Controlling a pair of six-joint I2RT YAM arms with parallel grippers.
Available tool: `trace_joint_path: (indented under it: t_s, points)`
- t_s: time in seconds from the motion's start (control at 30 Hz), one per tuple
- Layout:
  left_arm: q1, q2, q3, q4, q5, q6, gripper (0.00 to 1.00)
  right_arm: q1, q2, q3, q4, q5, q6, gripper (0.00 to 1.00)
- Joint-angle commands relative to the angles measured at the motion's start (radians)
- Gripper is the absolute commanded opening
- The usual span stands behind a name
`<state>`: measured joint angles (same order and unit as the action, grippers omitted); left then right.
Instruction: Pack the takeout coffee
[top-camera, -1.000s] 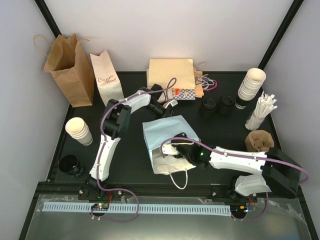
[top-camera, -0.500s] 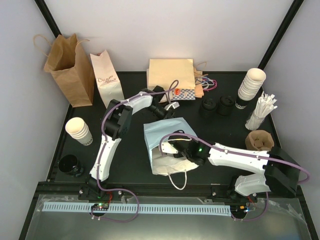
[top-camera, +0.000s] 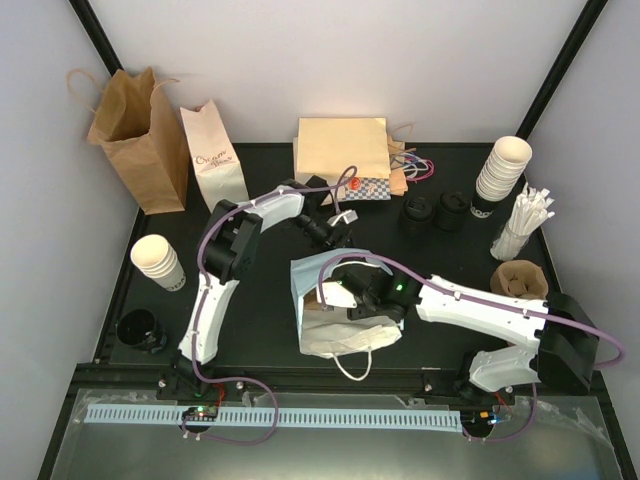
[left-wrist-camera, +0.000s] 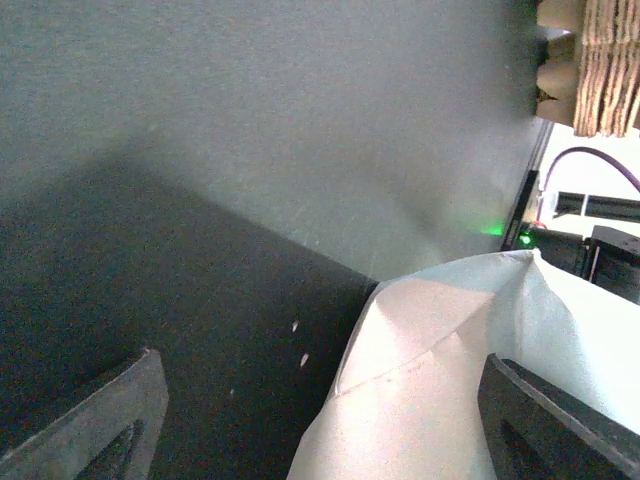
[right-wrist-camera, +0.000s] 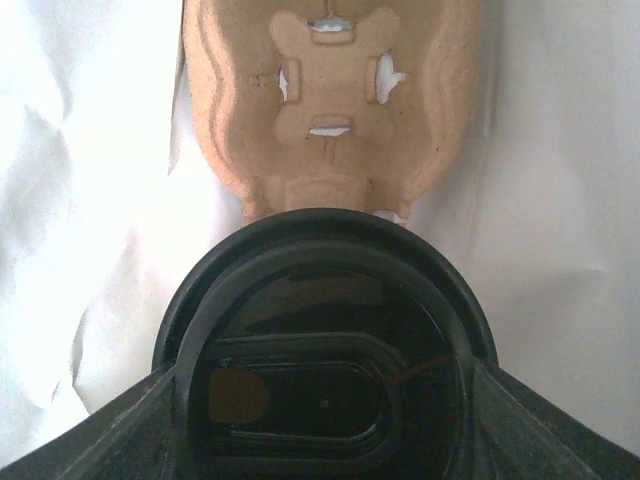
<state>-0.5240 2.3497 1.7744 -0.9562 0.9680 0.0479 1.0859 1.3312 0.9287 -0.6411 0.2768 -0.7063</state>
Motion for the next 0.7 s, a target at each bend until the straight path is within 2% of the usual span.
trace_joint_path:
  t_s: [0.0, 0.13, 0.43, 0.67]
  points:
    - [0.008, -0.096, 0.064, -0.096, 0.006, -0.022, 0.91, -0.007, 0.046, -0.024, -0.185, -0.129, 0.043, 0.46]
    - [0.051, -0.146, 0.107, -0.12, -0.063, -0.056, 0.99, -0.008, 0.038, 0.003, -0.21, -0.116, 0.039, 0.46]
    - [0.099, -0.399, 0.034, -0.076, -0.283, -0.179, 0.99, -0.008, 0.049, 0.026, -0.231, -0.108, 0.021, 0.46]
    - [0.154, -0.677, -0.092, -0.042, -0.59, -0.254, 0.99, -0.008, 0.063, 0.026, -0.225, -0.125, 0.014, 0.46]
